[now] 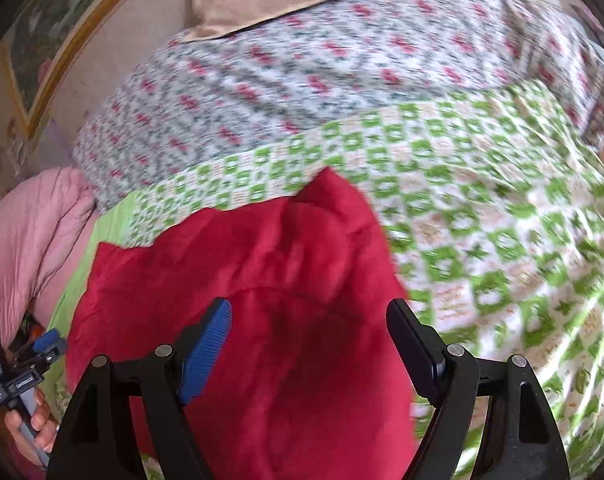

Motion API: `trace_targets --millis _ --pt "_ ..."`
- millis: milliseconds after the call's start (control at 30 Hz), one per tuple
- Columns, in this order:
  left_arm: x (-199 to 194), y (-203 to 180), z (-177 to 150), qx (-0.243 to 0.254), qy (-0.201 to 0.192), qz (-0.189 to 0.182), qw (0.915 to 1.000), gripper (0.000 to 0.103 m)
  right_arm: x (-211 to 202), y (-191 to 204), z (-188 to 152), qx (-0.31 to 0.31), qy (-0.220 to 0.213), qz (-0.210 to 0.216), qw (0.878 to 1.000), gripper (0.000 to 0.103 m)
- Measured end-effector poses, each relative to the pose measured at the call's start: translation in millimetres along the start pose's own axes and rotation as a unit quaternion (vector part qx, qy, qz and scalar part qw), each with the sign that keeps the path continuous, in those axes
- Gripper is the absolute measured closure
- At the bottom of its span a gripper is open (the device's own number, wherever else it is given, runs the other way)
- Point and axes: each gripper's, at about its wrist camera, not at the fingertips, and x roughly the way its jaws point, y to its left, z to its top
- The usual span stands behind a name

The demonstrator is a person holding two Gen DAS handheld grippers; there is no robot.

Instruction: Fold large clothes

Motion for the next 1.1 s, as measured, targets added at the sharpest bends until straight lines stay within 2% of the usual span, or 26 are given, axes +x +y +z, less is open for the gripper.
trace_targets --millis 200,333,400,567,700,800,933,1100 --pt "22 -16 4 0.023 0.028 -0.01 0.9993 0.014 35 61 0 -0.086 0.053 0.042 0.994 0.022" --pt "55 -20 2 0.023 0.086 -0.01 0.996 0.014 73 86 -4 -0.127 0.095 0.013 0.987 0.021" --pt "65 -19 2 0.016 0.091 -0.014 0.9956 0.014 86 88 -4 -0.138 0.106 -0.009 0.985 0.02" --pt "75 -12 18 0.001 0.098 -0.007 0.9952 0.014 110 71 4 -0.115 0.129 -0.03 0.985 0.024" --pt "94 4 40 -0.021 0.097 0.025 0.9948 0.014 119 53 15 -0.084 0.128 -0.044 0.987 0.024" --pt "124 22 53 -0.051 0.126 0.033 0.9902 0.014 127 42 21 -0.072 0.126 -0.054 0.988 0.024" --pt "161 28 64 -0.047 0.152 0.049 0.986 0.013 137 23 25 -0.052 0.119 -0.071 0.989 0.024" --pt "191 31 69 -0.06 0.161 0.053 0.9837 0.003 144 -4 23 -0.004 0.101 -0.072 0.992 0.025"
